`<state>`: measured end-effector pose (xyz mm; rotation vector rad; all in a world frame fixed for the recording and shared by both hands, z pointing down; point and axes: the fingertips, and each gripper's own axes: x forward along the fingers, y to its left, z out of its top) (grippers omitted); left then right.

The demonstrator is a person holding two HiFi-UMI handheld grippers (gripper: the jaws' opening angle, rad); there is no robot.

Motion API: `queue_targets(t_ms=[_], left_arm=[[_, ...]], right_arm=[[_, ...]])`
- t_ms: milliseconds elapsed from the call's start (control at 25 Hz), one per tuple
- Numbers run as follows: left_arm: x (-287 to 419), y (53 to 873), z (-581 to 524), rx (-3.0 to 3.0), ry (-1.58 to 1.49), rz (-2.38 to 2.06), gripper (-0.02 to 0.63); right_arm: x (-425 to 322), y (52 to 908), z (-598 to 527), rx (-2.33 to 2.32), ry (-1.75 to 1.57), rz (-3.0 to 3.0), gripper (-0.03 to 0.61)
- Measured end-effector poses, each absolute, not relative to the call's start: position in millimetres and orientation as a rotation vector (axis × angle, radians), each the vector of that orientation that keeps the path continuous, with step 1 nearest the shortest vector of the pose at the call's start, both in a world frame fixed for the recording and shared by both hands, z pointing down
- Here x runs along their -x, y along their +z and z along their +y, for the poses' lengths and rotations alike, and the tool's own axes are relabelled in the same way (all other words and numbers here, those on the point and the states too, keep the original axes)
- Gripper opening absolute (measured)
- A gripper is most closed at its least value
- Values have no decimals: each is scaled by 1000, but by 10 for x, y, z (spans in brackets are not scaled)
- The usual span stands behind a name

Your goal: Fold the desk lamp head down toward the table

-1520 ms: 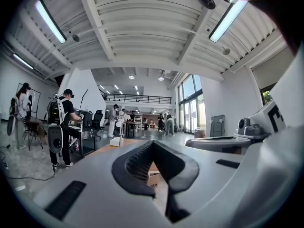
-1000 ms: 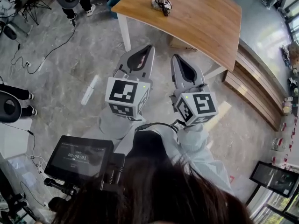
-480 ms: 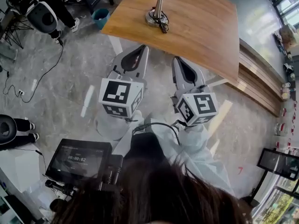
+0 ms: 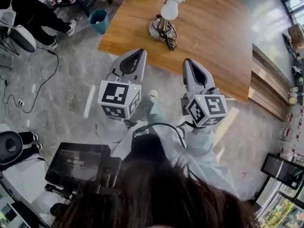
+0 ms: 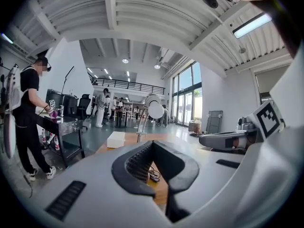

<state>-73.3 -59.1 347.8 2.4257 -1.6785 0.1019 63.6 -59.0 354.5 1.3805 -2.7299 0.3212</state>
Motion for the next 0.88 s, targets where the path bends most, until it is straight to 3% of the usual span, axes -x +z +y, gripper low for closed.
queue_targets(t_ms=[440, 720, 880], left_arm=[[889, 3418, -2318, -2545, 142, -1534, 3], [892, 3455, -2937, -2780, 231, -1279, 4], [651, 3391, -3176, -2864, 284, -1179, 15]], right_arm=[[-475, 3527, -2277, -1304, 420, -2738, 2], [-198, 4087, -2762, -1225, 612, -2673, 3], [-227, 4340, -2967, -1113, 553, -2691, 9]])
